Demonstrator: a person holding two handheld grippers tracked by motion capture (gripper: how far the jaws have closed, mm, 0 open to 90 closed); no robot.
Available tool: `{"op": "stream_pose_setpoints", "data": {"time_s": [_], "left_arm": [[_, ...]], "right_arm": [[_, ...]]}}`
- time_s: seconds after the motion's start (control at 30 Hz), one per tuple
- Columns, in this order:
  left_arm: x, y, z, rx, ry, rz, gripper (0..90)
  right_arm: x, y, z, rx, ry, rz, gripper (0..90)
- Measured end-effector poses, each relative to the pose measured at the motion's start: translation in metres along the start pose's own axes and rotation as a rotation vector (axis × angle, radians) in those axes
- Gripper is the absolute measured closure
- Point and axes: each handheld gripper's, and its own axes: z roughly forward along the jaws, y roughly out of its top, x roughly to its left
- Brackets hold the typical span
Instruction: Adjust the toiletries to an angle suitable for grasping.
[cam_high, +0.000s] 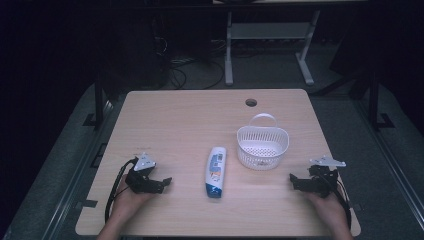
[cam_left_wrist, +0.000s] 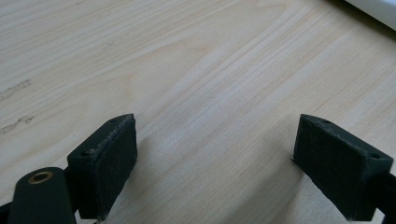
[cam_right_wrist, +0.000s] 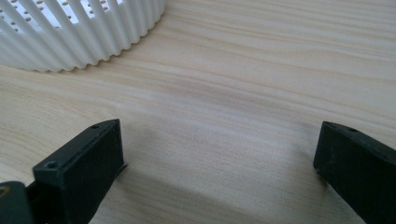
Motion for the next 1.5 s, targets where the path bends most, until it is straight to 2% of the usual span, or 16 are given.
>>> {"op": "stream_pose_setpoints", "data": {"time_s": [0.37,0.53,0.63,0.8,0.9,0.97,1.2,1.5], "left_arm": [[0.001,0.001,-0.001,0.008,0.002,-0.003,15.7],[-0.001,0.003,-0.007,0.027,0.001,-0.008,26.4],[-0.004,0.006,-0.011,0.022,-0.015,-0.017,38.9],[-0.011,0.015,-0.019,0.016,-0.047,-0.023,65.5],[-0.014,0.020,-0.021,0.013,-0.083,-0.026,82.4],[-0.015,0.022,-0.023,0.010,-0.101,-0.038,89.2],[-0.015,0.038,-0.025,0.030,-0.118,-0.003,90.0],[-0.027,0.066,-0.018,-0.020,-0.178,0.027,90.0]], "right_arm": [[0.000,0.000,0.000,0.000,0.001,0.000,1.0],[0.000,0.000,0.000,0.001,0.002,-0.001,1.0],[0.000,0.000,-0.001,0.002,0.001,0.001,1.0],[0.001,0.000,-0.001,0.002,0.000,0.001,1.0],[0.000,0.000,-0.001,0.003,0.000,0.002,1.0],[0.000,0.000,-0.001,0.002,0.000,0.001,1.0],[0.000,0.000,-0.001,0.002,0.000,0.002,1.0],[0.000,0.000,-0.001,0.001,0.000,0.002,1.0]]}}
